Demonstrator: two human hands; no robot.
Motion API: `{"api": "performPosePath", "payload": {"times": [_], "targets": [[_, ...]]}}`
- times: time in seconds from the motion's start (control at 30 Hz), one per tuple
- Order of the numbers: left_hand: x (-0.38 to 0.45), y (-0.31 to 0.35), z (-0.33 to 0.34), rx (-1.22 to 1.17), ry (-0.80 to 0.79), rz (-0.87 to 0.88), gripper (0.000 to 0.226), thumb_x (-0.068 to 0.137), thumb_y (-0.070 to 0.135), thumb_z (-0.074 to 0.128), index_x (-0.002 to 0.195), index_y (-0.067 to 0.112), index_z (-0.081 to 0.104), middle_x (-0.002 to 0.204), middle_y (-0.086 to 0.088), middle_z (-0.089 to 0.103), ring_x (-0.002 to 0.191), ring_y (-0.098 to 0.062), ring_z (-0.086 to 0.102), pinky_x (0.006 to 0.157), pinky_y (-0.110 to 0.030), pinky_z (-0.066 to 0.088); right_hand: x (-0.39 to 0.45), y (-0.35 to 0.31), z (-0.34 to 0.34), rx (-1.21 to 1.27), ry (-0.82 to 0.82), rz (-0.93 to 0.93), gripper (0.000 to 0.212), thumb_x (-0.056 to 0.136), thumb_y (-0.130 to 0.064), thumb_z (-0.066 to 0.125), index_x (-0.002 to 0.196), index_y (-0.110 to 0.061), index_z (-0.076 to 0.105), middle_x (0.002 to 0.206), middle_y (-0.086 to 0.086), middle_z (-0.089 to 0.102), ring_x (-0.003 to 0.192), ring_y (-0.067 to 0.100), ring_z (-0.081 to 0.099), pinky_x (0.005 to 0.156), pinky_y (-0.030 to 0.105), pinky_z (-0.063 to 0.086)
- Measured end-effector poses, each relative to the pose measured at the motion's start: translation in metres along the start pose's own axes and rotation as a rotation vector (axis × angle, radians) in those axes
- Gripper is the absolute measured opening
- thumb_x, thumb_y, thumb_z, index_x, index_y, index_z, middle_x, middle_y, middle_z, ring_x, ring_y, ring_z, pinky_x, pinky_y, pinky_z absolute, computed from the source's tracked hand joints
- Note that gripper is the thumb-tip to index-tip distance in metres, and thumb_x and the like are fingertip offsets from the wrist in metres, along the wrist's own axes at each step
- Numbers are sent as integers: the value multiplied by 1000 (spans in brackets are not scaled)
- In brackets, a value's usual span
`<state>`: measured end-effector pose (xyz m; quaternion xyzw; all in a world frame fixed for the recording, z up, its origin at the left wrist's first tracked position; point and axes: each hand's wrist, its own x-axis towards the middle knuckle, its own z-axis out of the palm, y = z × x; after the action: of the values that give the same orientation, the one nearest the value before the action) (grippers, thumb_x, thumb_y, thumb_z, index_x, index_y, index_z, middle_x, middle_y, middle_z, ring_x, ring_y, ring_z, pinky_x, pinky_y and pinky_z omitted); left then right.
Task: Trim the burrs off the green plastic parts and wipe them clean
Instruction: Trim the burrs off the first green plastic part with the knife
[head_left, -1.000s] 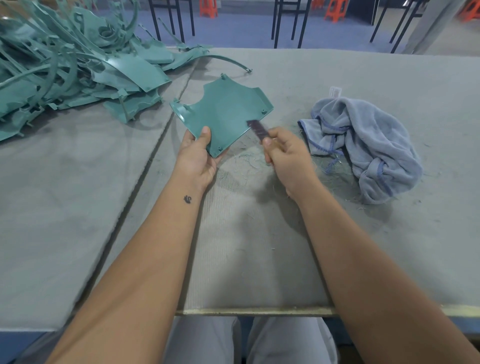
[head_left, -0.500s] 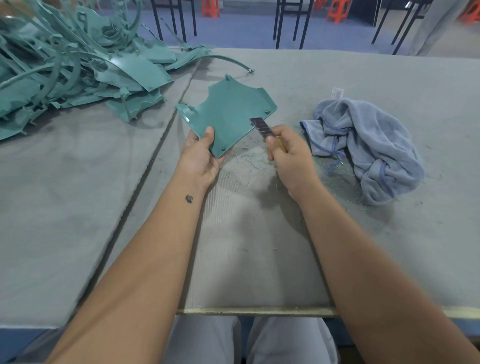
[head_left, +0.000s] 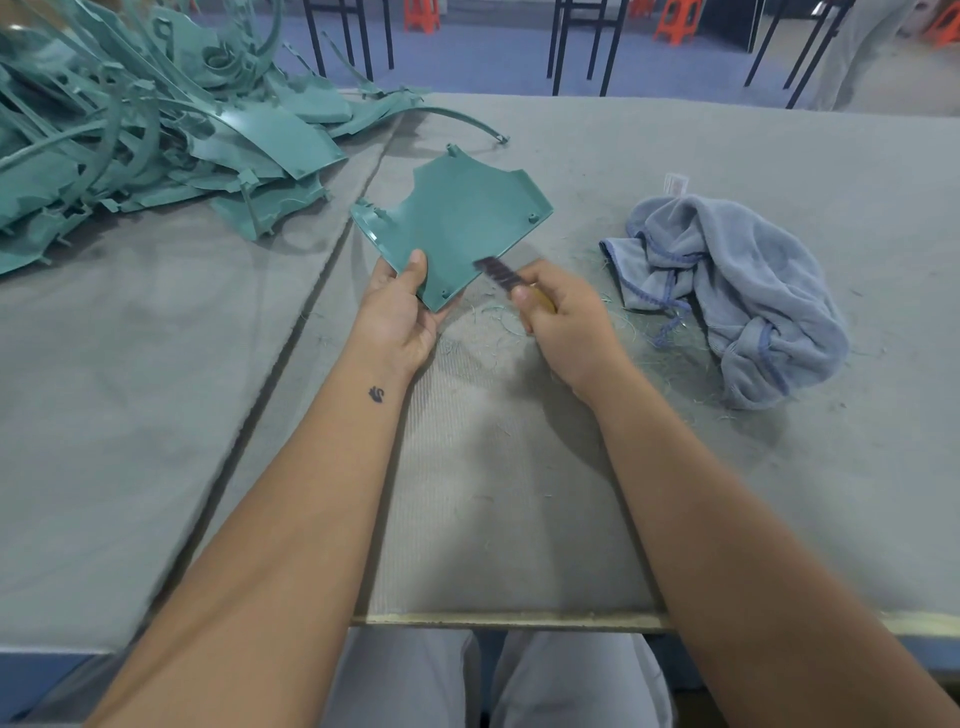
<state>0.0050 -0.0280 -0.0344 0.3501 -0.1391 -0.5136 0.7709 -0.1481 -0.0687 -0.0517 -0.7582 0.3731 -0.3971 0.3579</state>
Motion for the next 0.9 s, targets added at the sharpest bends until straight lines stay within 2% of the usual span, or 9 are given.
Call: {"api": "performPosePath", "payload": {"times": [0.1, 0.23, 0.3, 0.4, 0.5, 0.63, 0.77, 0.83, 0.9], "targets": [[0, 0, 0, 10, 9, 8, 23, 104, 6, 37, 116, 18, 54, 126, -13, 61, 88, -21, 67, 59, -28, 59, 1, 0, 3, -79, -56, -26, 17, 95, -11, 53, 85, -23, 58, 60, -10, 43, 59, 10, 38, 59, 29, 33], [-1, 1, 1, 9, 2, -4, 24, 104, 6, 38, 106, 20, 57, 133, -13, 59, 88, -21, 67, 58, -28, 58, 1, -1, -2, 113, 114, 9, 19, 98, -11, 49, 86, -25, 57, 63, -1, 46, 57, 9, 37, 54, 23, 32], [-1, 0, 0, 14, 1, -6, 23, 104, 6, 38, 106, 20, 57, 134, -13, 59, 89, -21, 68, 58, -28, 58, 1, 0, -4, 133, 142, 20, 20, 98, -11, 48, 86, -25, 56, 64, 1, 45, 58, 9, 37, 55, 23, 31], [0, 0, 0, -1, -7, 0, 23, 104, 6, 38, 107, 18, 57, 133, -15, 59, 89, -22, 68, 58, -29, 59, 0, -1, 0, 27, 48, 16, 15, 98, -11, 49, 87, -19, 56, 61, -3, 43, 54, 8, 34, 54, 27, 30], [2, 0, -1, -21, -11, 8, 23, 104, 5, 37, 110, 17, 56, 132, -14, 59, 90, -23, 68, 58, -31, 59, 0, 0, 0, -25, 27, 16, 16, 97, -11, 49, 84, -19, 54, 62, -1, 42, 55, 10, 33, 55, 28, 29], [4, -2, -4, -5, 9, 19, 23, 104, 5, 38, 108, 18, 57, 129, -14, 61, 89, -23, 68, 56, -31, 58, -1, 1, 1, -29, -5, 25, 12, 98, -11, 49, 89, -12, 57, 64, 5, 43, 56, 14, 34, 56, 28, 29], [4, -2, -6, -17, 11, 15, 23, 104, 5, 39, 107, 19, 57, 119, -11, 64, 90, -23, 68, 56, -33, 59, -2, 0, 0, -9, -15, 38, 11, 97, -12, 51, 90, -13, 59, 64, 4, 44, 56, 15, 35, 55, 28, 31], [5, -3, -6, -18, 11, 18, 22, 103, 5, 39, 109, 18, 57, 120, -12, 63, 87, -23, 68, 58, -35, 61, -1, 1, 1, -101, -65, 11, 10, 96, -13, 54, 95, -13, 64, 70, 3, 53, 63, 19, 47, 61, 31, 40], [6, -3, -7, -37, 9, 13, 22, 103, 5, 39, 110, 17, 57, 117, -12, 65, 83, -22, 69, 60, -35, 61, -1, 1, 3, -230, -122, -34, 11, 93, -14, 59, 98, -13, 69, 78, 0, 62, 77, 22, 56, 75, 34, 45]]}}
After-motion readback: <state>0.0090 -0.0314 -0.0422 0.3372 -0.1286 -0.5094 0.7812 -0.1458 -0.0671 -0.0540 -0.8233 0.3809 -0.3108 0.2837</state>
